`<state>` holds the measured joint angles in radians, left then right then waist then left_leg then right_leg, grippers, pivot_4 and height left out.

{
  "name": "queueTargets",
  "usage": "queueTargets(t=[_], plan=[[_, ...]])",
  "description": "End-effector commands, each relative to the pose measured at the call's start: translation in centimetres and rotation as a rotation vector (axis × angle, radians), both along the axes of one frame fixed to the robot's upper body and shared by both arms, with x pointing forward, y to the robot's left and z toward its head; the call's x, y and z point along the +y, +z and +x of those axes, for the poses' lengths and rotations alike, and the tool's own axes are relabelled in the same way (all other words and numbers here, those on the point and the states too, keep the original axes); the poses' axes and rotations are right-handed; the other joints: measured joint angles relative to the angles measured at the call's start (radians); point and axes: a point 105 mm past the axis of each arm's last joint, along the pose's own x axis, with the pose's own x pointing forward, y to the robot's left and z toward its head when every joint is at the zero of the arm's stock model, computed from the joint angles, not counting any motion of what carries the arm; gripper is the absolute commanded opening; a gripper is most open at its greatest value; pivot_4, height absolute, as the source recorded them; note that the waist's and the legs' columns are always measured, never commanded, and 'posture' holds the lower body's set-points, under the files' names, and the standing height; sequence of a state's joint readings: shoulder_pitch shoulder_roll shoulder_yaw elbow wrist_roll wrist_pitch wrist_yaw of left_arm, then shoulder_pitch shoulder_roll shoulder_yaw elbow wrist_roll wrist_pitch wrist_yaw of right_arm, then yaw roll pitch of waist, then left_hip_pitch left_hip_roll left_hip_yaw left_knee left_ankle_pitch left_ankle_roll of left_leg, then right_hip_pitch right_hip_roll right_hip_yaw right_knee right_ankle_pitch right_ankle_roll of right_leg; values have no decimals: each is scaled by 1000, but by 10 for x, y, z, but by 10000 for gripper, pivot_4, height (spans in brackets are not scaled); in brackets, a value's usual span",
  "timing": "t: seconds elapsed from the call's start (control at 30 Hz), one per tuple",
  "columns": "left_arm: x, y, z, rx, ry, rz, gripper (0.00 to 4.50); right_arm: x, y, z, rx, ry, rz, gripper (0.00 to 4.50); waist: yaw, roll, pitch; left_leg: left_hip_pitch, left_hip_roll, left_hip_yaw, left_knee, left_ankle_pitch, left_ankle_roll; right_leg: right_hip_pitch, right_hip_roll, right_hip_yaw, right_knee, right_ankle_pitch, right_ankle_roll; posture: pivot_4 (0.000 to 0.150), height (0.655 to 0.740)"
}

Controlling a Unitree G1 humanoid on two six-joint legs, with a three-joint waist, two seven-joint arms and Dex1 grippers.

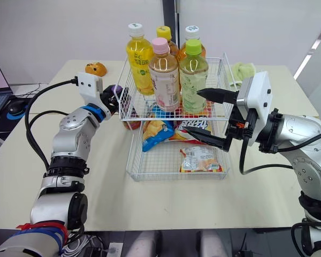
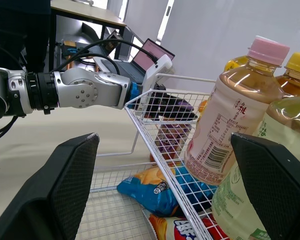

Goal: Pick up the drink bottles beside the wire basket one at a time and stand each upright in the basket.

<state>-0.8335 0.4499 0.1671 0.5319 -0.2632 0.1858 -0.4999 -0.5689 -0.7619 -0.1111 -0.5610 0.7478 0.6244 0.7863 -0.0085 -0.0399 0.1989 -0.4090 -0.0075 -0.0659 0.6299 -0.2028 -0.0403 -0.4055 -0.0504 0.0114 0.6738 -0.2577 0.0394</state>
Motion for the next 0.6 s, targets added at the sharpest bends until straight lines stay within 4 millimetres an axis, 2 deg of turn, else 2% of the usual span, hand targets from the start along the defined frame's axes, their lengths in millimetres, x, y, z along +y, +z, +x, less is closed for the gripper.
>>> queueTargets(t=[0.03,0.23,0.4,0.6], plan=[[19,36,-19,-95,-55,-33,13601,4,8,-7,-50,29,-4,45000,-8,0,0,0,0,0,0,0,0,0,0,0,0,0,0,1500,7400],[42,68,-57,-68,-272,-40,13601,6,9,-6,-53,51,-9,45000,-24,0,1,-3,1,-3,0,0,0,-2,1,-2,1,0,0,1500,7400],[46,87,-78,-31,-377,23,13601,8,9,-5,-41,75,2,45000,-20,0,1,-5,1,-5,0,0,0,-3,-1,-4,1,0,0,1500,7400],[46,132,-107,-33,-473,134,13601,11,11,-6,-41,96,14,45000,-20,-1,1,-7,1,-7,1,0,0,-4,-1,-7,0,0,0,1500,7400]])
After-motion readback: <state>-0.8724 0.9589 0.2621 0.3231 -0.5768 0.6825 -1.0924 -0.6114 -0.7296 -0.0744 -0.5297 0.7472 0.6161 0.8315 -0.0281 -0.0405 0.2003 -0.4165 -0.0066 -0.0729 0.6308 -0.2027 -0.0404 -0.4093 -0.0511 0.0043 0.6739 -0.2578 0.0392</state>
